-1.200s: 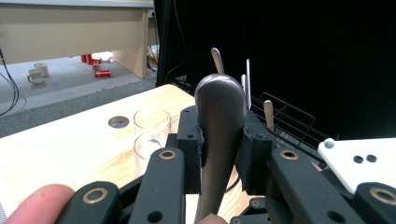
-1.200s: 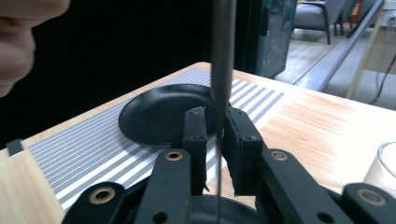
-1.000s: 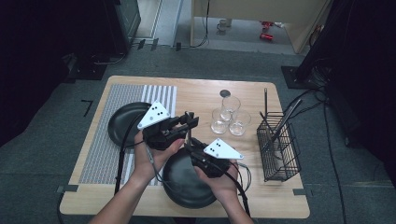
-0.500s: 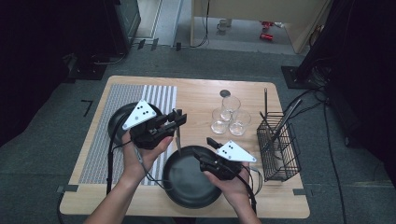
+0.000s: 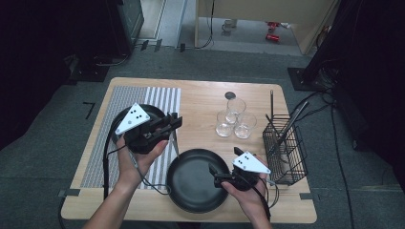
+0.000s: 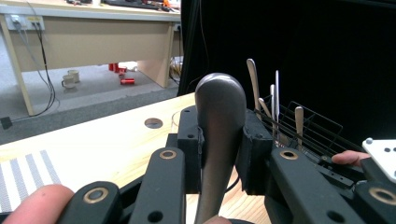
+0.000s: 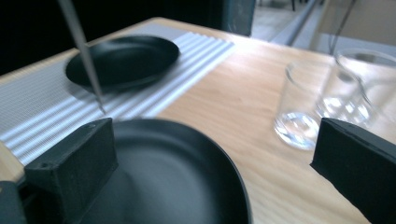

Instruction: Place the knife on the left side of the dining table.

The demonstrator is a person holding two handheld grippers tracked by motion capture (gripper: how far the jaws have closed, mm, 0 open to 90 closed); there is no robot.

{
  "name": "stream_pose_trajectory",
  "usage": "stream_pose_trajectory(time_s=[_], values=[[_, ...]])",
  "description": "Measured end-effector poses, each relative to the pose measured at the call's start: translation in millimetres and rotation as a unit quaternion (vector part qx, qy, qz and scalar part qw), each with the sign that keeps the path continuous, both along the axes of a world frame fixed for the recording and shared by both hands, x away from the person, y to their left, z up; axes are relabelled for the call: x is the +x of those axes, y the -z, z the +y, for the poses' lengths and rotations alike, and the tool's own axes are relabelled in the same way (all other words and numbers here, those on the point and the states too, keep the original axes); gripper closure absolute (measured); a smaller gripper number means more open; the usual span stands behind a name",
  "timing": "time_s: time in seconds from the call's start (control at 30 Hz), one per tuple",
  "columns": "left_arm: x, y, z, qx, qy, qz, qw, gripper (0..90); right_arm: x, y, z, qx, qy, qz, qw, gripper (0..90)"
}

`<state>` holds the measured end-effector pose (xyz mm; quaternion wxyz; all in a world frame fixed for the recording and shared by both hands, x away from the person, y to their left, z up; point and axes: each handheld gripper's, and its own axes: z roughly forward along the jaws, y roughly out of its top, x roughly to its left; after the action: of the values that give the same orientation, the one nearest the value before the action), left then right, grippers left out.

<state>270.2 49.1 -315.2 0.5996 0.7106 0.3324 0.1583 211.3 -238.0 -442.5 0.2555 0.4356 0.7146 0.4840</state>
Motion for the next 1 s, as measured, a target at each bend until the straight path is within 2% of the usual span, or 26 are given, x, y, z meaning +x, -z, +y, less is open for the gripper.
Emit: stream_pose_trajectory(time_s=[0.23,0.43,0.93,1.0], values=[[-0.8,3.3,7.9,0.001,-0.008,0.001,1.0000,75.1,-8.3,20.4,-19.2,-0.012,0.023,0.012,0.9996,0.5],[-2.1,5.7,13.4,0.001,-0.013,0.002,0.9999,75.1,-15.1,38.4,-34.5,-0.018,0.045,0.032,0.9983,0.7],[-4.7,12.9,24.0,0.003,-0.024,0.005,0.9997,75.1,-26.3,65.0,-52.9,-0.030,0.069,0.063,0.9952,1.0],[-4.8,13.7,25.4,0.003,-0.025,0.006,0.9997,75.1,-27.1,67.1,-55.7,-0.029,0.077,0.065,0.9945,3.7]])
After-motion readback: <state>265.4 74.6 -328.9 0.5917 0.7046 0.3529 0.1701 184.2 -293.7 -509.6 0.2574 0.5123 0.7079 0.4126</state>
